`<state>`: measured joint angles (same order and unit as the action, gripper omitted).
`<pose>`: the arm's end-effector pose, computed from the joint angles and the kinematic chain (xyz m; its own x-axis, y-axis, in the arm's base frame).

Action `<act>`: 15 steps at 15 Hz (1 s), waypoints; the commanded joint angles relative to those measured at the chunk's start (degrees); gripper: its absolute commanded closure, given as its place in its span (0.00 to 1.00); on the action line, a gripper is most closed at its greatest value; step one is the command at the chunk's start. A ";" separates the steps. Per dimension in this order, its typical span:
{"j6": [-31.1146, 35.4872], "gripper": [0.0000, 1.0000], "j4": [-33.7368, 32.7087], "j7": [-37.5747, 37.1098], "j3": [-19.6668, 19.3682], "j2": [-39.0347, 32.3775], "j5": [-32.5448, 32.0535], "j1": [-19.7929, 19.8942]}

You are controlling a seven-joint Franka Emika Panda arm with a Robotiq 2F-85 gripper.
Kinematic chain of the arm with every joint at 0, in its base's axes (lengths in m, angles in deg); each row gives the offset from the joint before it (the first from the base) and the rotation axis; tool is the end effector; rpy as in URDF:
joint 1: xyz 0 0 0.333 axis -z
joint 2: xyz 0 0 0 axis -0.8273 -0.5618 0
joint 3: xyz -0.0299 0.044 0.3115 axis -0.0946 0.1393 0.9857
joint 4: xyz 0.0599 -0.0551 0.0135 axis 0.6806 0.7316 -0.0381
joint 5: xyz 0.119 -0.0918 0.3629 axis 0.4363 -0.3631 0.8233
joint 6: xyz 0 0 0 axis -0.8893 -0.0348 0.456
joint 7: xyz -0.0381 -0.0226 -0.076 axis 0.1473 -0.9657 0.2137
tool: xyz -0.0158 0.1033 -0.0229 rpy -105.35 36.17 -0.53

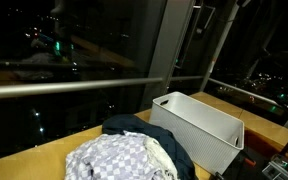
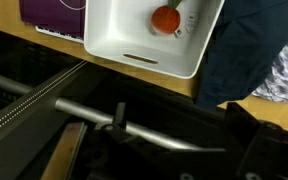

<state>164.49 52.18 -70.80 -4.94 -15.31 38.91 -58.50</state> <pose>0.6016 0.0982 0.5514 0.9052 0.4076 0.1202 0.3817 -0.9043 0.1914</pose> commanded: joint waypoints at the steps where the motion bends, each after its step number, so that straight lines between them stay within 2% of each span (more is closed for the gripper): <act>1: 8.44 0.00 5.81 3.77 -3.09 -0.99 3.13 1.40; 9: 20.21 0.00 15.07 8.18 -5.16 -6.84 6.73 3.91; 15: 21.21 0.00 17.07 11.47 -5.43 -8.49 9.63 6.62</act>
<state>185.00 68.19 -62.33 -9.86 -24.30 45.81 -53.06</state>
